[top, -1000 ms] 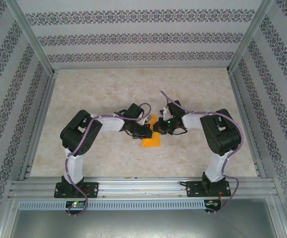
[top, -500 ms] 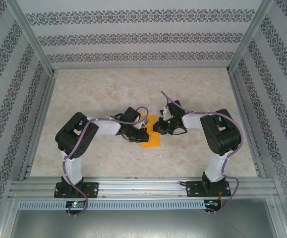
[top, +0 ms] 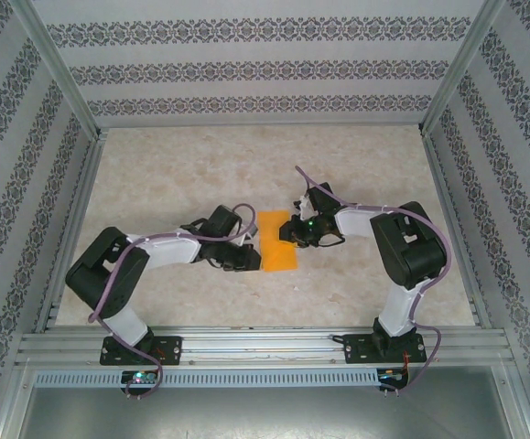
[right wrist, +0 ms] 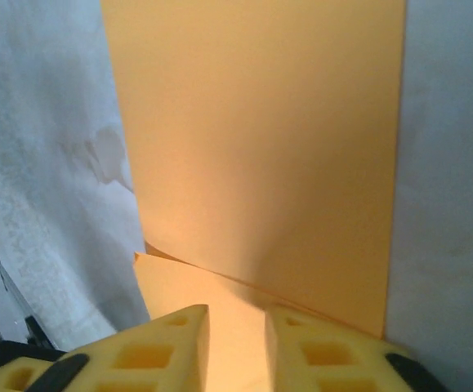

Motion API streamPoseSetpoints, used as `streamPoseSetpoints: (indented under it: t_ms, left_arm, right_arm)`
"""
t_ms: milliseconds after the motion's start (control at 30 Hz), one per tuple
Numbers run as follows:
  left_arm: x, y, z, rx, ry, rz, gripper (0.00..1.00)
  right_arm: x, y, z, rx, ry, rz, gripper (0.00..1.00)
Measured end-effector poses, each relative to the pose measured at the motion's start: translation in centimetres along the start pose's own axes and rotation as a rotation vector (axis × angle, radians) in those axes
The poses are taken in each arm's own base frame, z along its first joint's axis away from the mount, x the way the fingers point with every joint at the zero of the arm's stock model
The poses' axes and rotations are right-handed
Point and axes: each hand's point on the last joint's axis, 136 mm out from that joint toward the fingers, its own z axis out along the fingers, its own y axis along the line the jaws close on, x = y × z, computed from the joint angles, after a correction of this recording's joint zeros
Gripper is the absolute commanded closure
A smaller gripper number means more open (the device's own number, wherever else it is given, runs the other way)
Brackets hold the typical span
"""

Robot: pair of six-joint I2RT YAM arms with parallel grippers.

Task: Fold a paper plane with a square sheet of paper (fold left side to right side)
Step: Fold the triangle a second time at the center of the table.

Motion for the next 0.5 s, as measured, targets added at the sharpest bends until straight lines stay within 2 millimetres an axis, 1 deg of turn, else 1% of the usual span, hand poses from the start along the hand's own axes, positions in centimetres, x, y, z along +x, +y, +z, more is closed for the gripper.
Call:
streamPoseSetpoints:
  t_ms: [100, 233, 333, 433, 500]
  left_arm:
    - [-2.4, 0.1, -1.6, 0.003, -0.094, -0.01, 0.66]
    - [-5.1, 1.2, -2.9, 0.009, -0.189, -0.051, 0.62]
    - [-6.4, 2.1, -2.6, 0.008, -0.206, -0.076, 0.6]
    - [-7.3, 2.2, -1.6, 0.024, -0.192, -0.077, 0.6]
    - [-7.8, 2.2, -0.9, 0.039, -0.182, -0.076, 0.6]
  right_arm:
    - [-0.6, 0.7, -1.1, 0.012, -0.044, -0.023, 0.6]
    - [-2.1, 1.9, -3.6, 0.015, -0.145, -0.067, 0.46]
    - [-2.8, 1.9, -5.5, 0.019, -0.221, -0.087, 0.36]
    - [-2.8, 1.0, -6.6, 0.023, -0.271, -0.083, 0.25]
    - [-2.5, 0.2, -7.0, 0.023, -0.291, -0.068, 0.21]
